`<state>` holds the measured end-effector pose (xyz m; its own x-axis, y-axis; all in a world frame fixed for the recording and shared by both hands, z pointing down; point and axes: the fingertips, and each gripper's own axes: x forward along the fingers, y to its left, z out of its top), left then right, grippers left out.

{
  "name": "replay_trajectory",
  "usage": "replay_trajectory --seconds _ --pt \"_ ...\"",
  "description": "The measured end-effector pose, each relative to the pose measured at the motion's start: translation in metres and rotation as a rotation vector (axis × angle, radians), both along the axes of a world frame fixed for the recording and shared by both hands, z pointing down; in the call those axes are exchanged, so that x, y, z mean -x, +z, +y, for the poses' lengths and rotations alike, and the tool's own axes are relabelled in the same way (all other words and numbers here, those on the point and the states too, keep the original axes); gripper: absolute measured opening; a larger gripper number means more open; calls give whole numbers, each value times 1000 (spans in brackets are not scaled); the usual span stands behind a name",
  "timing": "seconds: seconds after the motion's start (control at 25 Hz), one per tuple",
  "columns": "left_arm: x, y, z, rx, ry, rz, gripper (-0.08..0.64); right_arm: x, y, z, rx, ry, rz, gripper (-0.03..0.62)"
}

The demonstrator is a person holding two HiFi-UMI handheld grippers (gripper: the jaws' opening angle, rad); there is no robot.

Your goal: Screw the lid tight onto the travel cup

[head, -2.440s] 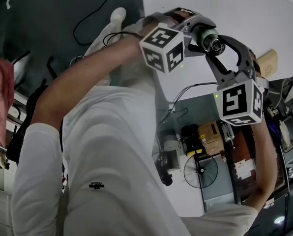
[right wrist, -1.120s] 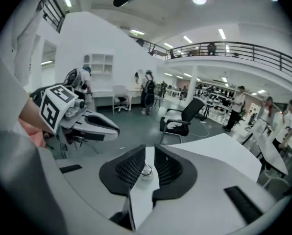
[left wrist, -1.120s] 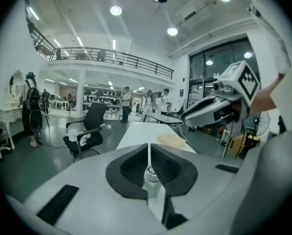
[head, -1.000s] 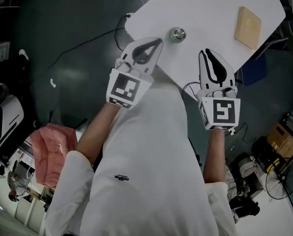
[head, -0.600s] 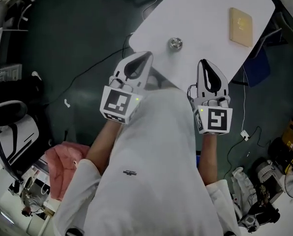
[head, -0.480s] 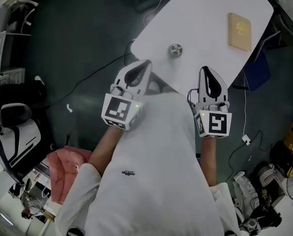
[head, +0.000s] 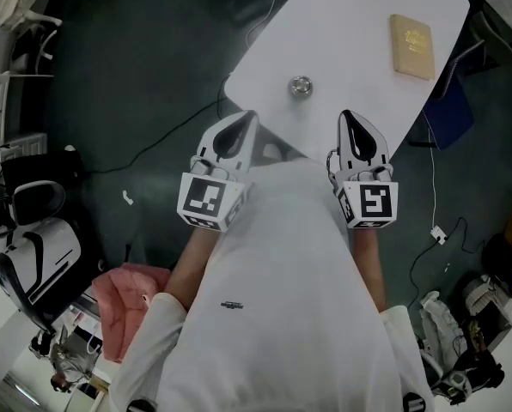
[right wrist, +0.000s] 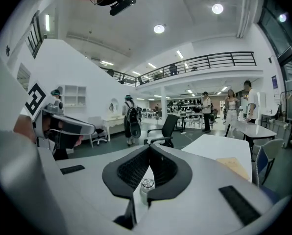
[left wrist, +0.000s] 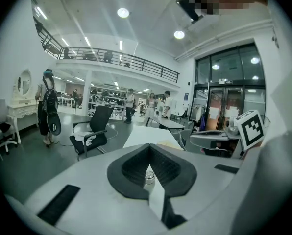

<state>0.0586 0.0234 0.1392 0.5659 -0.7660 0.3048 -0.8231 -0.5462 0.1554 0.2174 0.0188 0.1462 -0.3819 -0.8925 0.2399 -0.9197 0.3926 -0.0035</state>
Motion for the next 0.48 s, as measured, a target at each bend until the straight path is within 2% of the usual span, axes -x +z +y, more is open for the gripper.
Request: replay_trajectory --seconds 0.48 --pt "-5 -4 -3 -7 17 -1 3 -9 3 2 11 -8 29 0"
